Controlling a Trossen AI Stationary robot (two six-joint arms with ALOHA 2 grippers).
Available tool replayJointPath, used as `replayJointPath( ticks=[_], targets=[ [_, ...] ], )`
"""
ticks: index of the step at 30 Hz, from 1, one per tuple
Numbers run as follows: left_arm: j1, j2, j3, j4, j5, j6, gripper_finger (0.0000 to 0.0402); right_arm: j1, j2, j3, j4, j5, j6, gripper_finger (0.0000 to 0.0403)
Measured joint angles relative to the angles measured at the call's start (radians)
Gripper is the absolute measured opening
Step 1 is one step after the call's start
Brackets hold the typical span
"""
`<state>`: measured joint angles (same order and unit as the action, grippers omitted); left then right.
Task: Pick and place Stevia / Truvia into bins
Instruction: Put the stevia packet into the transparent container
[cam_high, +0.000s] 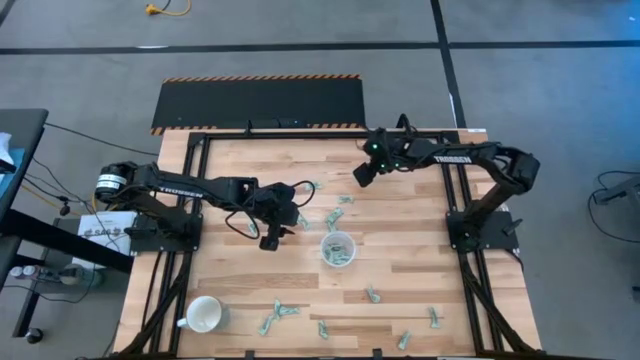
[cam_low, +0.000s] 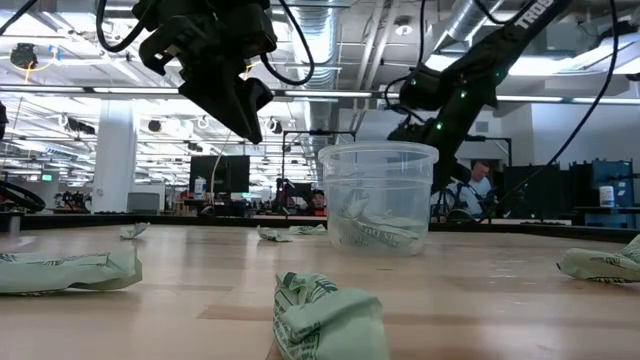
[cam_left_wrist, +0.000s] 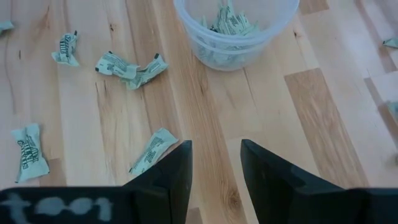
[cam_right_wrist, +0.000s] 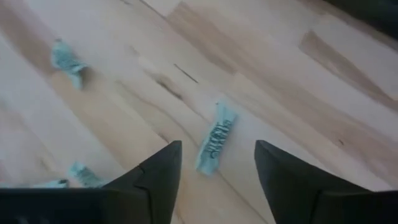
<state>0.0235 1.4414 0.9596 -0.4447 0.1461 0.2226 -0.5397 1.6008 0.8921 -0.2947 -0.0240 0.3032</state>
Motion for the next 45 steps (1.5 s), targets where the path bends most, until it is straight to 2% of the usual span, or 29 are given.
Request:
replayJointPath(
  ticks=[7, 17, 24, 33, 39, 45],
  targets=[
    [0.000, 0.000, 0.000, 0.003, 0.001, 0.000, 0.0127, 0.023, 0.103, 0.000, 0.062, 0.000, 0.042, 0.0212],
    [0.000, 0.000, 0.000, 0.008, 0.000, -0.001, 0.0127, 0.030, 0.182, 0.006, 0.076, 0.052, 0.115, 0.0171],
    [0.000, 0.000, 0.000, -0.015, -0.051, -0.010, 0.0127, 0.067, 0.179, 0.002, 0.073, 0.137, 0.050, 0.0111],
    [0.000, 0.001, 0.000, -0.082, -0.135, -0.049, 0.0127, 0.088, 0.183, 0.002, 0.109, 0.134, -0.057, 0.0008],
    [0.000, 0.001, 0.000, -0.162, -0.136, -0.066, 0.0127, 0.112, 0.180, 0.047, 0.050, 0.128, -0.075, 0.0014],
    [0.000, 0.001, 0.000, -0.266, -0.188, -0.114, 0.0127, 0.189, 0.179, 0.162, -0.127, 0.132, -0.116, 0.0005]
  ],
)
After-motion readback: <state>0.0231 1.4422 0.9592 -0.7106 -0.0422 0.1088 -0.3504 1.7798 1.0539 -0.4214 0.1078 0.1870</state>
